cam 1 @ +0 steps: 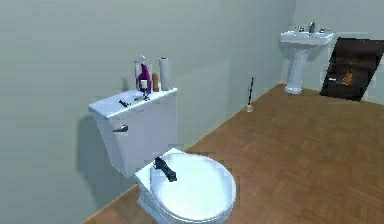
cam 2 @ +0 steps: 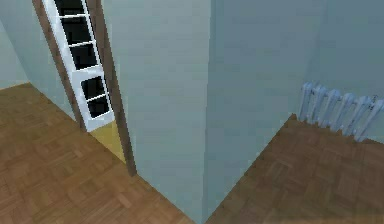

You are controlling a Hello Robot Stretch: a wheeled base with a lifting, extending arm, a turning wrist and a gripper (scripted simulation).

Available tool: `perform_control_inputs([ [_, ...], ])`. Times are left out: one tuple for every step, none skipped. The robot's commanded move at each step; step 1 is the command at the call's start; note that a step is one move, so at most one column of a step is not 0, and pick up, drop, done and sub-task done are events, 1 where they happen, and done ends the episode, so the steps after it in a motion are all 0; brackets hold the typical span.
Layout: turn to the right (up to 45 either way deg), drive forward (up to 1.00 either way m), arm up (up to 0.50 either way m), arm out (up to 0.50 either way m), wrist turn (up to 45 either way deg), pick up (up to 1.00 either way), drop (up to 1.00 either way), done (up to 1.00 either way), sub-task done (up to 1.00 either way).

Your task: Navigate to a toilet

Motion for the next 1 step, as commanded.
perform_control_inputs([
  [0.0, 0.0, 0.0, 0.0, 0.0, 0.0, 0.0, 1.0, 0.0],
])
